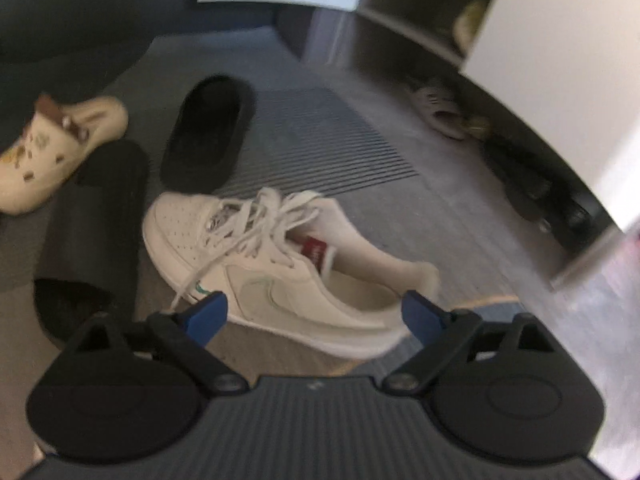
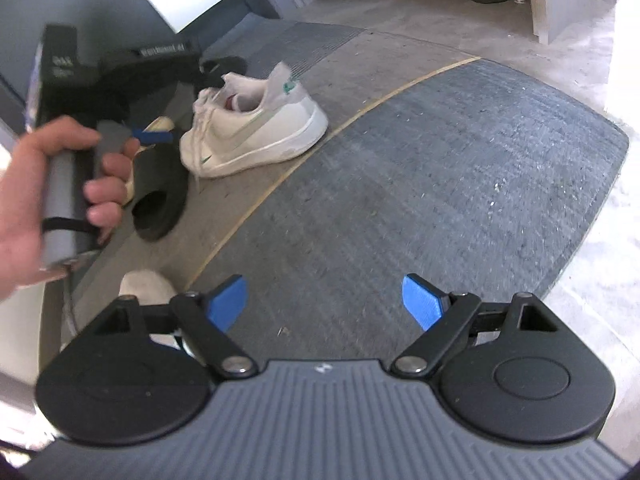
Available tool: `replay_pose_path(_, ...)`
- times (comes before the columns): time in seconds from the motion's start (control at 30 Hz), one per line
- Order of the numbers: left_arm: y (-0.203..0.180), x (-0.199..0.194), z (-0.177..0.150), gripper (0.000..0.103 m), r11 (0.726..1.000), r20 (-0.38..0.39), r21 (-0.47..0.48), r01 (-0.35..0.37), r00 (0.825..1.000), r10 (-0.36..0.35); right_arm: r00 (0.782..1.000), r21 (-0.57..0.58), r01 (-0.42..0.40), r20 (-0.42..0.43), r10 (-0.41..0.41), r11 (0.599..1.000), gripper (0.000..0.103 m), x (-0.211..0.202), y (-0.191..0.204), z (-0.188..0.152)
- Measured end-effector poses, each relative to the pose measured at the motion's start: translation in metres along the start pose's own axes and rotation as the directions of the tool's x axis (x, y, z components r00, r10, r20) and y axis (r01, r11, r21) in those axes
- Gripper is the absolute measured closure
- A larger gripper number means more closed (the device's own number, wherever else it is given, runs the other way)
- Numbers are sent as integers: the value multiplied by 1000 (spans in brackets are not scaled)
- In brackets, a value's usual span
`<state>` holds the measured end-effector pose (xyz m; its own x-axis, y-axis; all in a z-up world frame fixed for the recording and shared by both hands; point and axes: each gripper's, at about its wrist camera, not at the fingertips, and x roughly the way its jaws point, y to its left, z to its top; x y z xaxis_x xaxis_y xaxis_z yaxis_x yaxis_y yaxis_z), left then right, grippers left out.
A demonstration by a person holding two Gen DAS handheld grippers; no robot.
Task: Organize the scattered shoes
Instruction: 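Grasp a white sneaker with green swoosh by its heel with the left tool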
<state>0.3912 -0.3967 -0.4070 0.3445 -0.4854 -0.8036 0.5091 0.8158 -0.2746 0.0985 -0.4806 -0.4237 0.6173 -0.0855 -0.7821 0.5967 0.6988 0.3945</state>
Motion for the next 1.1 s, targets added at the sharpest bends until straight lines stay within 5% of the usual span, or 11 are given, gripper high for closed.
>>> replay_pose_path(0.33, -3, 39, -6, 22, 993, -17, -81, -84, 996, 83, 997, 44, 43, -59, -41, 998, 16, 25, -17, 4)
replay_pose_path(0.37, -2, 39, -7, 27, 991, -11, -92, -94, 996, 93, 997, 44, 44, -60, -41, 998, 16, 25, -17, 4)
replay_pose_path(0.4, -1, 38, -8, 46, 989, -6, -103, -103, 995, 103, 997, 45, 46, -60, -44, 998, 16, 26, -17, 4)
replay_pose_path(0.5, 4, 32, -7, 51, 984, -13, -131, -117, 993, 116, 997, 52, 51, -56, -48, 997, 16, 24, -18, 3)
replay_pose_path(0.63, -1, 21, -6, 74, 984, -13, -123, -131, 991, 130, 998, 51, 51, -43, -49, 997, 16, 16, -19, 2)
replay_pose_path(1.1, -14, -28, -6, 81, 986, -38, -122, -116, 993, 112, 999, 78, 49, 19, -51, 996, 16, -17, -27, -2)
